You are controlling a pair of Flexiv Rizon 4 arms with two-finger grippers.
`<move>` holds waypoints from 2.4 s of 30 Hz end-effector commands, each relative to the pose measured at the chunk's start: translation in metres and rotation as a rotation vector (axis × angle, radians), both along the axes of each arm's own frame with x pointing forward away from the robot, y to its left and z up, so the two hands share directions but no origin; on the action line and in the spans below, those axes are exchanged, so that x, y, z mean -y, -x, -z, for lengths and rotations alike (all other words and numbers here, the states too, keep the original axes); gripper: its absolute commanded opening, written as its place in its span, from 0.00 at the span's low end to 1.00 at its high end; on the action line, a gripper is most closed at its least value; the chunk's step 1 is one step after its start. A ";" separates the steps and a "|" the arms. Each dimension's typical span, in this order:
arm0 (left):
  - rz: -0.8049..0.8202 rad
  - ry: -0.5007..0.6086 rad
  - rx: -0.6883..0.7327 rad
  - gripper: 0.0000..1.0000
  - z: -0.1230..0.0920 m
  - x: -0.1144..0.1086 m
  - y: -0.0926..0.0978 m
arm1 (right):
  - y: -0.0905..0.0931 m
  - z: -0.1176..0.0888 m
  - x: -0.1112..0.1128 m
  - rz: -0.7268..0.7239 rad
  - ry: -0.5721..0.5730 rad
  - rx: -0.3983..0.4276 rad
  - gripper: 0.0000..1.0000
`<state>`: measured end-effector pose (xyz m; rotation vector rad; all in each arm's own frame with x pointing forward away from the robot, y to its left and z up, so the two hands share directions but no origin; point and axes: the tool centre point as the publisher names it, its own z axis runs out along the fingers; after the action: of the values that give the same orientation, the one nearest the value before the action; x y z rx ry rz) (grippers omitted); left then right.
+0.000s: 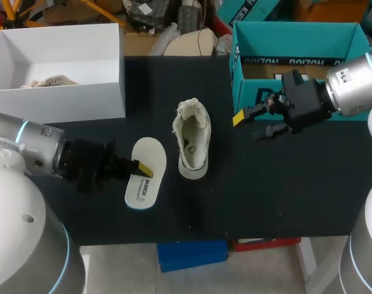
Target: Take the shoe out of the shoebox, open the shoe tongue, remove and reinsert the insole, then place the shoe into the shoebox
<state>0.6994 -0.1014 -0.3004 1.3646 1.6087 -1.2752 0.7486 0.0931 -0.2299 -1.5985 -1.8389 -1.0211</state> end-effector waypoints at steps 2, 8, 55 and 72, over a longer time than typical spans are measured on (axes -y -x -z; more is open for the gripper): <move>0.024 -0.010 -0.015 0.00 -0.002 0.005 -0.001 | 0.044 -0.018 0.035 0.052 0.021 0.017 1.00; 0.062 -0.049 -0.068 0.00 -0.002 0.008 0.003 | 0.058 -0.023 0.044 0.067 0.037 0.014 1.00; 0.340 -0.375 -0.229 0.00 0.053 0.092 -0.076 | 0.061 -0.026 0.046 0.054 0.047 0.010 1.00; 0.237 -0.341 -0.200 0.00 0.077 0.100 -0.123 | 0.061 -0.026 0.046 0.054 0.047 0.010 1.00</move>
<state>0.8204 -0.1990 -0.3729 1.7234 1.9135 -1.3551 0.6877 0.0476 -0.2044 -1.6810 -1.8473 -1.0204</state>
